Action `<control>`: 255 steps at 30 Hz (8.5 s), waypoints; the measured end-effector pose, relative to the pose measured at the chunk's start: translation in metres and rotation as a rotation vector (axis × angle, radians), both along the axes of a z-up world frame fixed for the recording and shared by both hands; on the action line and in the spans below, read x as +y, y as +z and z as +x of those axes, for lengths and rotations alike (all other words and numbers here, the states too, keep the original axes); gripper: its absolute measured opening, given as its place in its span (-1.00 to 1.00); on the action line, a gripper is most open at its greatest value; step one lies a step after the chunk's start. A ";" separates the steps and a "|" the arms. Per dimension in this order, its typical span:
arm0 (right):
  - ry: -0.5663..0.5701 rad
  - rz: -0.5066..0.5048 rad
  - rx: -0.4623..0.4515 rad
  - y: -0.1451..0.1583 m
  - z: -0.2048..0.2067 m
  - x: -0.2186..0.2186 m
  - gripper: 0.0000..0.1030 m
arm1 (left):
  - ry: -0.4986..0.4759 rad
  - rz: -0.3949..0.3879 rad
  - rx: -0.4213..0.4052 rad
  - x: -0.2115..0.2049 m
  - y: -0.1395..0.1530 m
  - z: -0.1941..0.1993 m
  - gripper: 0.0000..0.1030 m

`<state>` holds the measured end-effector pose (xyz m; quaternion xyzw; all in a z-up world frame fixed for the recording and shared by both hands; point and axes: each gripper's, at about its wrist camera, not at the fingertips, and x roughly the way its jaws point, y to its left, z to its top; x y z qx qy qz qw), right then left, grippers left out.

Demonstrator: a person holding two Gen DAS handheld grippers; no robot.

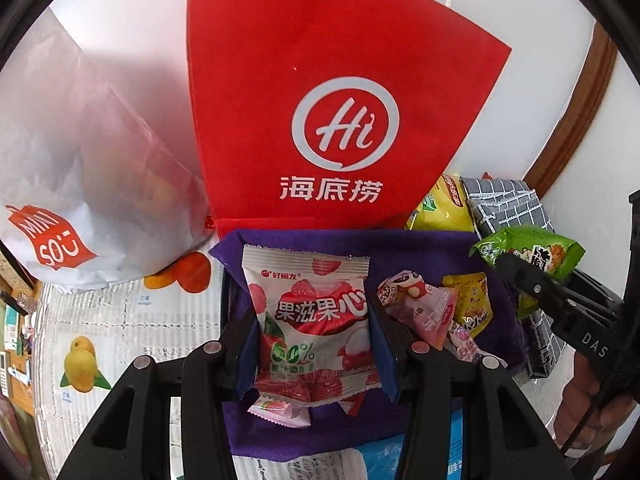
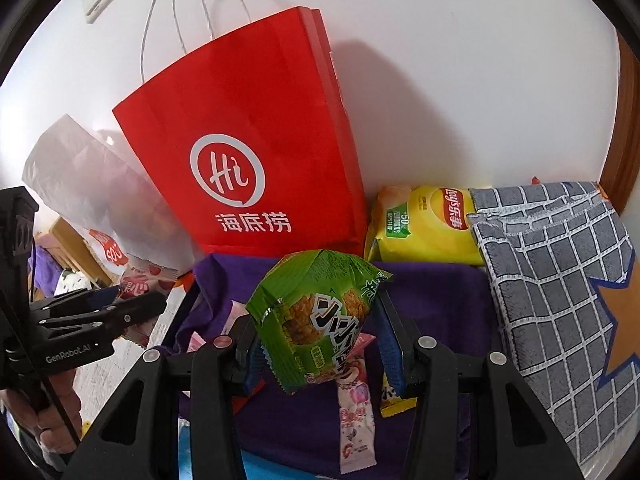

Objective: Organize snacks
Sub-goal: 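Lower both held snack bags down onto the purple towel, then open the right tool to release the green bag while the left releases the strawberry bag, then withdraw both open tools back toward the remaining snacks, then grasp the blue snack packet with the right tool while the left grasps the magenta bag, then carry both held snacks up toward the purple towel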

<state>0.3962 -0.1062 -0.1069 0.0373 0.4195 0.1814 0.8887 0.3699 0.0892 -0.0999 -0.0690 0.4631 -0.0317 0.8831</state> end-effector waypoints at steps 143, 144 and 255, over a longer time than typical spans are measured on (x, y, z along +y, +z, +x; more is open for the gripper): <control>-0.042 -0.146 0.248 -0.072 -0.197 0.004 0.10 | -0.039 -0.001 0.129 0.019 0.005 -0.167 0.29; -0.040 -0.151 0.255 -0.075 -0.197 0.007 0.10 | -0.038 0.001 0.130 0.018 0.005 -0.170 0.29; -0.025 -0.064 -0.023 0.039 -0.021 -0.014 -0.23 | -0.010 -0.027 -0.002 -0.018 0.040 -0.023 0.19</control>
